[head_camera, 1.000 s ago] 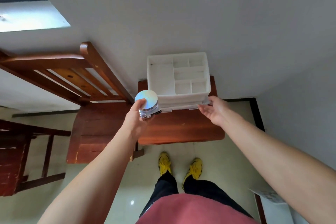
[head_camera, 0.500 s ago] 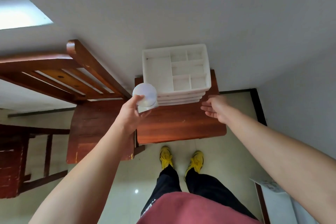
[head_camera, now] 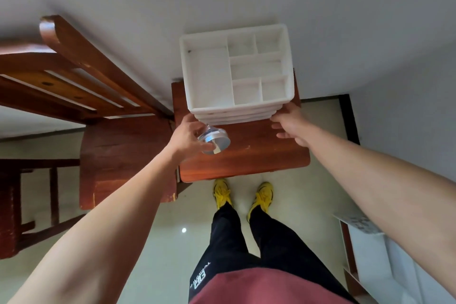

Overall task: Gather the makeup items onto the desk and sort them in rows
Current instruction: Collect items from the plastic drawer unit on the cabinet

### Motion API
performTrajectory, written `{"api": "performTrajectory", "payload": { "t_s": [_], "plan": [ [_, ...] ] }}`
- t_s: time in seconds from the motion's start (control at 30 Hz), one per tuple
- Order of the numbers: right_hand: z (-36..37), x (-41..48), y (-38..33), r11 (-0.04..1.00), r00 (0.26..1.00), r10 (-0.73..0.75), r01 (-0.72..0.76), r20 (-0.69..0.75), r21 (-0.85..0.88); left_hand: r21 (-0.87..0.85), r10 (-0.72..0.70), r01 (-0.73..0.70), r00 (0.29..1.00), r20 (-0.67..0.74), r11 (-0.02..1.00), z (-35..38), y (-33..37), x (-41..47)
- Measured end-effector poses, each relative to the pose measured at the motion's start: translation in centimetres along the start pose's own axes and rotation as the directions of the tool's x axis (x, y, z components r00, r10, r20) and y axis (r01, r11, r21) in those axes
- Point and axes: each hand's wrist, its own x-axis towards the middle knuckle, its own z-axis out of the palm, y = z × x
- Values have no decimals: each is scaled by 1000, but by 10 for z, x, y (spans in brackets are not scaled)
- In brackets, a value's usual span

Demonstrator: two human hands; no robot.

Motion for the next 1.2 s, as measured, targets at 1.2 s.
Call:
{"api": "performTrajectory", "payload": {
  "t_s": [1.2],
  "plan": [
    [17, -56, 41, 604, 820, -570, 375, -52, -703, -464, -249, 241, 967, 44, 853, 47, -9, -101]
  ]
}}
